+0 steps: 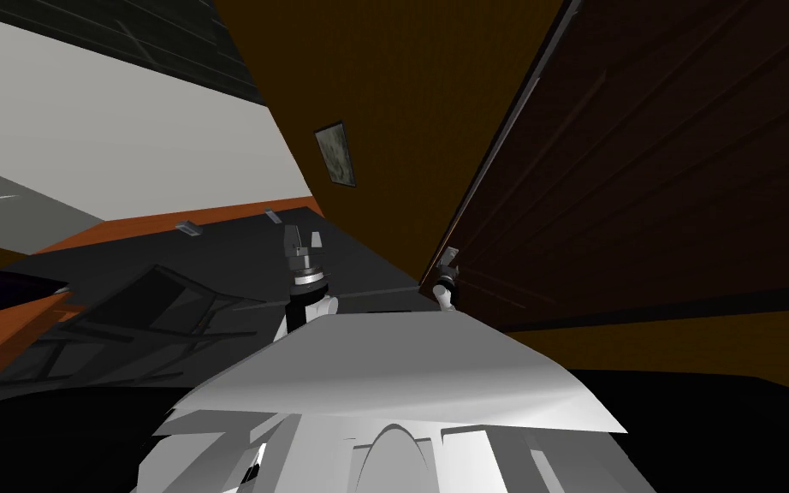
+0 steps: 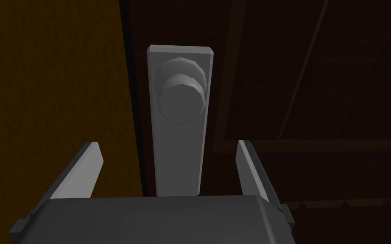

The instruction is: Pull the door open

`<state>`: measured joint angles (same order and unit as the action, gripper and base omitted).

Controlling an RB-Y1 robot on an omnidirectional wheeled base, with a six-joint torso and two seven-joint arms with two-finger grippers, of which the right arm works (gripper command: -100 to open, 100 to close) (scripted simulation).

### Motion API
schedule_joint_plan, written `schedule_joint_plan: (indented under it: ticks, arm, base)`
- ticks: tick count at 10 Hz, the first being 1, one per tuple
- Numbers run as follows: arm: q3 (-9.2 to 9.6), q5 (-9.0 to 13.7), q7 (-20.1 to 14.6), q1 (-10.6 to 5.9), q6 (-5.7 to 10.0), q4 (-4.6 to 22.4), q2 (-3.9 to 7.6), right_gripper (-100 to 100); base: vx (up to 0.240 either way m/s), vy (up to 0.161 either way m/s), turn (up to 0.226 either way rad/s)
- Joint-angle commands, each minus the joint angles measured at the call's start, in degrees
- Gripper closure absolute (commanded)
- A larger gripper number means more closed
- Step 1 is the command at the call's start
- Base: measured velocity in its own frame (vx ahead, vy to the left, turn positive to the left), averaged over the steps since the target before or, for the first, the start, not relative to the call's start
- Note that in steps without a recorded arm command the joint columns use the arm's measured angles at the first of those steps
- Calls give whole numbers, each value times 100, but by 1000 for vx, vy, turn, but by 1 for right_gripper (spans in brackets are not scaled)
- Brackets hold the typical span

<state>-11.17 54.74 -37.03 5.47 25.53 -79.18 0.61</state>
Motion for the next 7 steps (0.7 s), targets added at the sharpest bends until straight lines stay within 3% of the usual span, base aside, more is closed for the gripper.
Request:
schedule_joint_plan:
  ticks: [1,2,3,5,6,7]
  arm:
    - [0,0,0,0,0,0,0,-100]
    - [-38,50,-150,29,-10,48,196,-100]
    - [-55,69,-208,41,-16,69,274,-100]
    - [-139,157,-479,102,-44,168,605,-100]
    - [-160,180,-547,117,-51,193,682,-100]
    - [-160,180,-547,117,-51,193,682,-100]
  base:
    - [-20,0,4]
    - [67,7,56]
    - [109,-12,43]
    - [177,-40,64]
    - [186,-27,59]
    - [78,-7,13]
